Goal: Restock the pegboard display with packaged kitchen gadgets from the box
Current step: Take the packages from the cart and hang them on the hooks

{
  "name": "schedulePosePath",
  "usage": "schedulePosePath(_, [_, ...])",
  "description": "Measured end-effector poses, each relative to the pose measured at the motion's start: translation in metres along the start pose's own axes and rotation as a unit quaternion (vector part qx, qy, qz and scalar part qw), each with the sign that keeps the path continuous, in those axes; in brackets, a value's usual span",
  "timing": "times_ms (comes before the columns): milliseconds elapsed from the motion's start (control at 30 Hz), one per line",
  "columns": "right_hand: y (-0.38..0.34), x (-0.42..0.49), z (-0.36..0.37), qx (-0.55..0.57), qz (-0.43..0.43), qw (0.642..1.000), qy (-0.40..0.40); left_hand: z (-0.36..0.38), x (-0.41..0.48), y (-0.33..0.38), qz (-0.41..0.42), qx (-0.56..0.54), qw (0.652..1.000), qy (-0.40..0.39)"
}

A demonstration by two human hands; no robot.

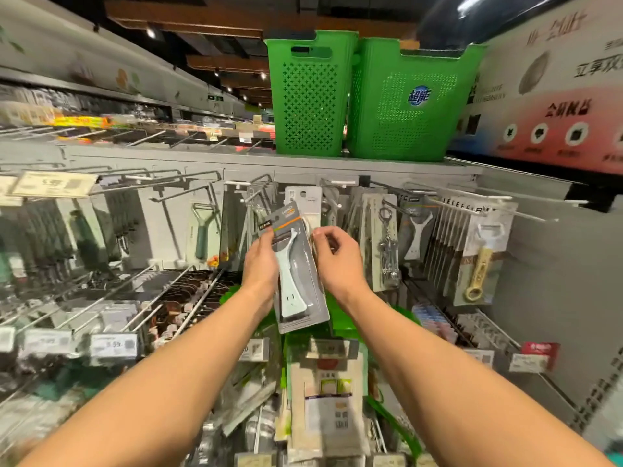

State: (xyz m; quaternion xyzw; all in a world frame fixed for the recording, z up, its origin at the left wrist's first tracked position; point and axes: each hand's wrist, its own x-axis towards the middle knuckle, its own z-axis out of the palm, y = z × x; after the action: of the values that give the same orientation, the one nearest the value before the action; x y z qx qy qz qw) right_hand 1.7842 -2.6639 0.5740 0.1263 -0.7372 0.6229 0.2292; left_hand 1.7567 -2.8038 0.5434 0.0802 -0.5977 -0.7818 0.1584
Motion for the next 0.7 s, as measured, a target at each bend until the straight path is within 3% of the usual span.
schedulePosePath(367, [-0.024, -0.065, 0.020, -0.062, -0.028, 0.998, 0.005, -0.047, -0.050, 0.024, -0.024, -0.063, 0.996, 0.058])
schedulePosePath(700, [-0.059, -0.077, 0.103, -0.051, -0.051, 0.997, -0.035, -0.136, -0.065, 0.071, -0.007, -0.047, 0.992, 0.121])
